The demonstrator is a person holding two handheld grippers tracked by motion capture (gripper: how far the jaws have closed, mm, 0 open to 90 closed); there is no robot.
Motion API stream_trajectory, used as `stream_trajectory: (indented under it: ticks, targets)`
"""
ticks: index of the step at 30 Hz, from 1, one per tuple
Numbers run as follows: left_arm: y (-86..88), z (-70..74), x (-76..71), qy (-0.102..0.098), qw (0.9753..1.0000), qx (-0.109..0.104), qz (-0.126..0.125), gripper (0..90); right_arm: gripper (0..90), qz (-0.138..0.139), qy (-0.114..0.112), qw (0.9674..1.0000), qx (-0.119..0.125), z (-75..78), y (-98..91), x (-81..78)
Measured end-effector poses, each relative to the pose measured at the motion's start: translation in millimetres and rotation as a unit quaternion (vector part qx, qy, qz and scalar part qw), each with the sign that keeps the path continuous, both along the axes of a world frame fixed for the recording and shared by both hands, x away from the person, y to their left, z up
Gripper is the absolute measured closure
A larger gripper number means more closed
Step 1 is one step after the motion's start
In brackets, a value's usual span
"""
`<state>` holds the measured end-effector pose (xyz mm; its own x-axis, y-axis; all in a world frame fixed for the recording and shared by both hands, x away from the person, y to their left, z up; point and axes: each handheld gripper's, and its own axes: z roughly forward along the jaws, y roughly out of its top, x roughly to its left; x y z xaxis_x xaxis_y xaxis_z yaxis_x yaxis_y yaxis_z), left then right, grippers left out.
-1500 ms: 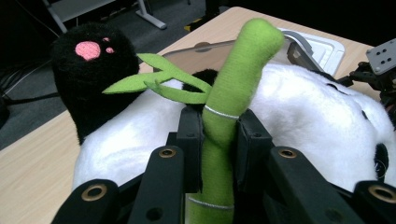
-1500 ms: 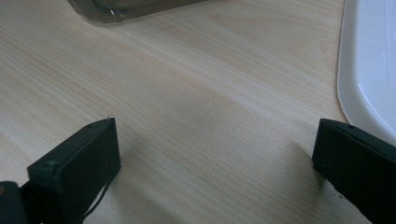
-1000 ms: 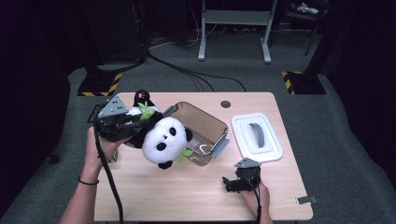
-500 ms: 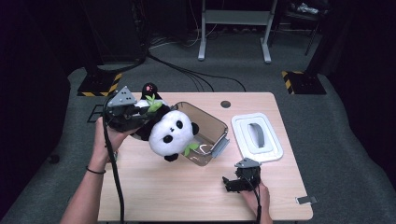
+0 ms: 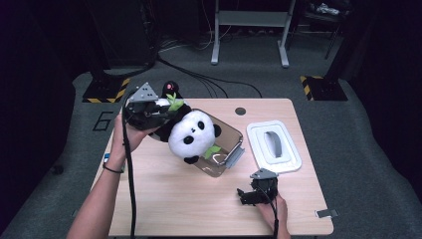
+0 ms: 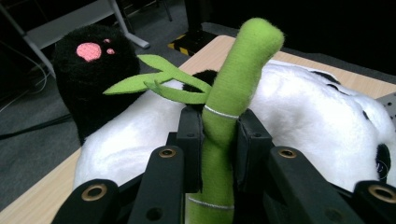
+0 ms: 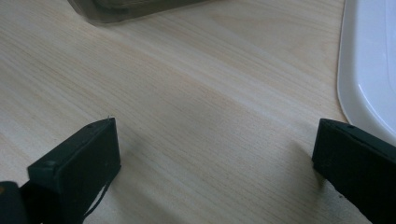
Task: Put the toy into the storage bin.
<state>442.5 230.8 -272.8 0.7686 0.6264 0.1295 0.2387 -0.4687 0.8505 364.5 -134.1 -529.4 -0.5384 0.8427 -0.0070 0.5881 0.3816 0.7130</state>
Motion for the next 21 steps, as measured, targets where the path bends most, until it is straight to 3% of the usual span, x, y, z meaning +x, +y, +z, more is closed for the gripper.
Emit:
stream_trajectory:
  ticks: [10,21]
  targets:
    - [-27.3,-1.7,21.3,0.009,0.9997,0.0,-0.024,74.9,0.2,-0.001,0.001,1.0,0.003,0.1,0.2,0.1]
    - [-48.9,-13.9,40.5,0.021,0.9993,-0.014,-0.026,74.8,0.2,-0.001,0.0,1.0,0.003,0.0,0.0,0.3]
